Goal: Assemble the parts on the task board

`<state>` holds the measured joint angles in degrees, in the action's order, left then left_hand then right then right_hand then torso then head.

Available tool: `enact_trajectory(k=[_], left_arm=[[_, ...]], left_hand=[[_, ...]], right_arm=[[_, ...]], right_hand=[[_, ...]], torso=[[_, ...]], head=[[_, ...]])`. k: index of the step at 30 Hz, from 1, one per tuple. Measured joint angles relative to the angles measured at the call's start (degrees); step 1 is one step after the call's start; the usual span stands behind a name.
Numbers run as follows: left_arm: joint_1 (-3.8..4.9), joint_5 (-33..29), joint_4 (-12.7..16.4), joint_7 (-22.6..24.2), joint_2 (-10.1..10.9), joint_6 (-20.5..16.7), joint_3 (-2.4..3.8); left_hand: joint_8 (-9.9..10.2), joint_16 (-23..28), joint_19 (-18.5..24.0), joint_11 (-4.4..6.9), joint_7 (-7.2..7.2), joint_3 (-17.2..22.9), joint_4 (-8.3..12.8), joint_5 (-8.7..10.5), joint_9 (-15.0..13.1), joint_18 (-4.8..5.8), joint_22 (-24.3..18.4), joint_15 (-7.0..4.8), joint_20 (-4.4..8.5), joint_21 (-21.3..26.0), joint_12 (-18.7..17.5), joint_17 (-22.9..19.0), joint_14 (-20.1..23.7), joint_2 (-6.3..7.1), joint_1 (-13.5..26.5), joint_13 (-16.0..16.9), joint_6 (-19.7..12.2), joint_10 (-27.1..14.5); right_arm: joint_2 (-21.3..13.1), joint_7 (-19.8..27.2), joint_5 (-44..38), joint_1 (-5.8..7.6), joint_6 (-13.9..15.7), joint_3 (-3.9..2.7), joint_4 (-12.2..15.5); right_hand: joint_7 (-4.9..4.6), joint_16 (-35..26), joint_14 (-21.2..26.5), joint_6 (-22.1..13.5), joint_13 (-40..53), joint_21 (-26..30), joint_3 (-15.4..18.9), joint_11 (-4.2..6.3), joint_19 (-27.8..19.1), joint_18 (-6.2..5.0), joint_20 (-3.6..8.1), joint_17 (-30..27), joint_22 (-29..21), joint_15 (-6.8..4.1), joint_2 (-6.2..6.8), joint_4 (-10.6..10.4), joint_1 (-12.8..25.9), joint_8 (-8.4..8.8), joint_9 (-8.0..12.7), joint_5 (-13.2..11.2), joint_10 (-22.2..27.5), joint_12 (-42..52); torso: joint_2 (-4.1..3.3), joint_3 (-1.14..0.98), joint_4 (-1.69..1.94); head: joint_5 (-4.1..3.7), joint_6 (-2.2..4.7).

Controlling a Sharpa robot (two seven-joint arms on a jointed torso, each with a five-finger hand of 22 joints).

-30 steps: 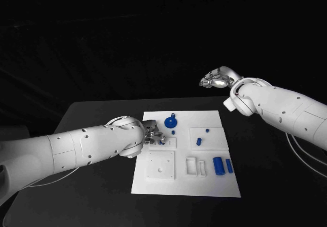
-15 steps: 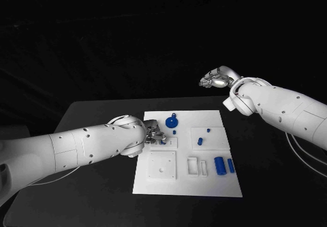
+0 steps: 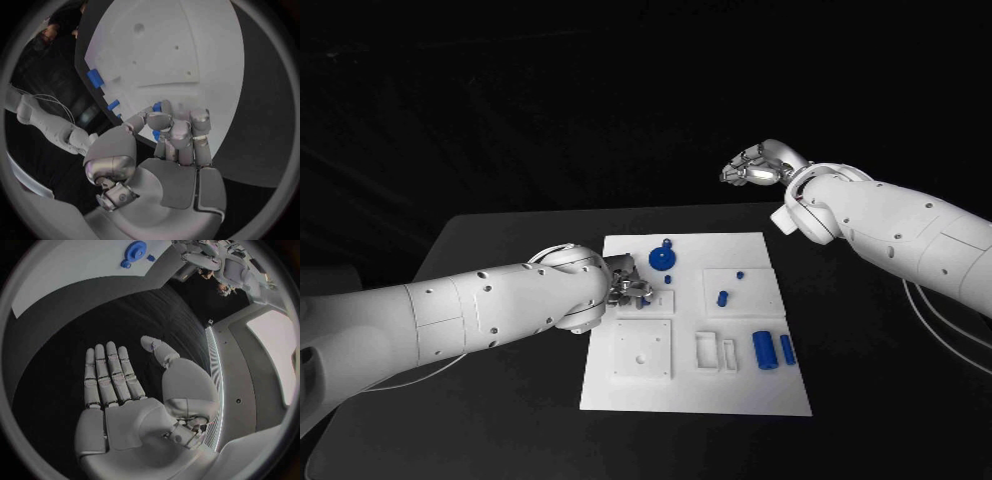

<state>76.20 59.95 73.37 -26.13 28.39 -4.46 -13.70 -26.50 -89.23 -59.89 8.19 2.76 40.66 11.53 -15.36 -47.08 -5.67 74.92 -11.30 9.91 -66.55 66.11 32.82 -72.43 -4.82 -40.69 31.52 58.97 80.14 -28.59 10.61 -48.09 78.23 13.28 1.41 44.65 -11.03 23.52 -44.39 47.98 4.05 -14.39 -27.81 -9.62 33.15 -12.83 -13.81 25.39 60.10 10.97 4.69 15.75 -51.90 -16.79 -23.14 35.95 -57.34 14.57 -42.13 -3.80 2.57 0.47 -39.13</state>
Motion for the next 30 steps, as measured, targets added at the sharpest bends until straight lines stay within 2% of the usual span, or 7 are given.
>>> enact_trajectory(k=[4,7,11,20,23,26,30], left_arm=[[0.03,0.35,0.02,-0.01,-0.03,0.56,0.03],[0.04,0.54,0.03,-0.01,-0.05,0.84,0.03],[0.04,0.72,0.04,-0.01,-0.06,1.05,0.03],[0.04,0.84,-0.01,-0.01,-0.07,1.11,0.02],[0.03,0.85,-0.02,-0.01,-0.07,1.09,0.01],[-0.03,0.85,-0.06,0.0,-0.09,1.07,-0.04],[-0.09,0.85,-0.1,0.02,-0.09,1.05,-0.08]], left_hand=[[0.16,0.0,0.0,0.0,-0.2,0.22,-0.24,0.43,0.13,-0.03,0.0,-0.07,0.0,0.0,0.0,0.03,-0.08,0.25,0.22,0.0,0.22,0.01],[-0.01,0.0,0.0,0.01,-0.29,0.37,-0.8,3.04,0.42,-0.06,-0.01,-0.09,0.0,0.0,0.34,0.22,-0.12,0.71,0.35,0.0,0.53,0.01],[-0.19,0.0,0.0,0.02,-0.51,0.45,-1.16,4.56,0.59,-0.06,-0.01,-0.18,0.0,0.0,0.34,0.26,-0.24,0.95,0.47,0.0,0.95,0.02],[-0.42,0.0,0.0,0.02,-0.82,0.3,-1.42,5.21,0.71,-0.07,-0.01,-0.12,0.0,0.0,0.34,0.31,-0.34,1.16,0.69,-0.01,1.87,0.02],[-0.78,0.0,0.0,0.02,-0.93,0.39,-2.16,6.74,0.9,-0.07,-0.02,-0.19,0.0,0.0,0.57,0.4,-0.43,1.24,0.77,-0.06,2.18,0.02],[-1.13,0.0,0.0,0.12,-2.54,0.23,-3.55,10.65,1.21,-0.57,-0.02,-0.72,0.0,0.0,0.63,0.51,-1.13,2.64,1.1,-0.19,5.19,0.12],[-1.42,0.0,0.0,0.22,-3.01,-0.36,-4.78,11.88,1.51,-0.6,-0.02,-0.95,0.0,0.0,0.63,0.59,-1.33,4.28,1.86,-0.31,5.66,0.22]], right_arm=[[0.02,0.0,0.0,-0.02,-0.06,0.01,-0.01],[0.04,0.0,0.0,-0.09,-0.09,0.01,-0.06],[0.11,0.0,0.0,-0.19,-0.13,0.03,-0.1],[0.14,0.0,-0.01,-0.25,-0.17,0.05,-0.1],[0.14,0.0,-0.01,-0.26,-0.18,0.05,-0.1],[0.14,0.0,-0.01,-0.26,-0.19,0.05,-0.08],[0.13,0.0,-0.02,-0.28,-0.21,0.06,-0.07]], right_hand=[[0.0,0.0,0.0,0.0,0.0,0.0,0.0,0.0,-0.2,0.0,-0.2,-0.15,0.08,0.0,0.0,0.0,0.0,0.0,0.05,0.4,0.0,-0.22],[0.0,0.13,0.0,0.0,0.0,0.0,0.0,0.0,-0.2,0.0,-0.2,-0.22,0.09,0.0,0.0,0.0,0.0,-0.08,0.07,0.68,0.0,-0.22],[0.0,0.21,0.0,0.0,-0.05,0.22,0.0,0.0,-0.2,0.0,-0.2,-0.41,0.19,0.0,0.0,0.0,0.0,-0.27,0.13,1.17,0.0,-0.22],[0.0,0.43,0.0,0.0,-0.04,0.22,0.0,0.0,-0.2,0.0,-0.2,-0.59,0.28,0.0,-0.23,0.0,-0.23,-0.29,0.19,1.55,0.0,-0.22],[0.0,0.43,0.0,0.01,-0.04,0.22,0.0,0.0,-0.2,0.0,-0.2,-0.61,0.27,0.0,-0.23,0.0,-0.23,-0.29,0.19,1.55,0.0,-0.22],[0.0,0.43,0.0,0.0,-0.04,0.22,0.0,0.0,-0.2,0.01,-0.2,-0.66,0.27,0.0,-0.23,0.0,-0.23,-0.29,0.19,1.55,0.0,-0.22],[0.0,0.43,0.11,0.0,-0.04,0.22,0.0,0.0,-0.2,0.01,-0.2,-0.69,0.27,0.11,-0.23,0.0,-0.23,-0.29,0.19,1.55,0.0,-0.22]], torso=[[0.0,0.01,0.01],[0.0,0.01,0.01],[-0.01,0.01,0.01],[-0.02,0.02,0.01],[-0.02,0.03,0.02],[-0.02,0.03,0.01],[-0.02,0.03,0.02]], head=[[-0.01,0.01],[-0.01,0.0],[-0.01,0.01],[-0.09,0.04],[-0.09,0.04],[-0.09,0.05],[-0.12,0.09]])
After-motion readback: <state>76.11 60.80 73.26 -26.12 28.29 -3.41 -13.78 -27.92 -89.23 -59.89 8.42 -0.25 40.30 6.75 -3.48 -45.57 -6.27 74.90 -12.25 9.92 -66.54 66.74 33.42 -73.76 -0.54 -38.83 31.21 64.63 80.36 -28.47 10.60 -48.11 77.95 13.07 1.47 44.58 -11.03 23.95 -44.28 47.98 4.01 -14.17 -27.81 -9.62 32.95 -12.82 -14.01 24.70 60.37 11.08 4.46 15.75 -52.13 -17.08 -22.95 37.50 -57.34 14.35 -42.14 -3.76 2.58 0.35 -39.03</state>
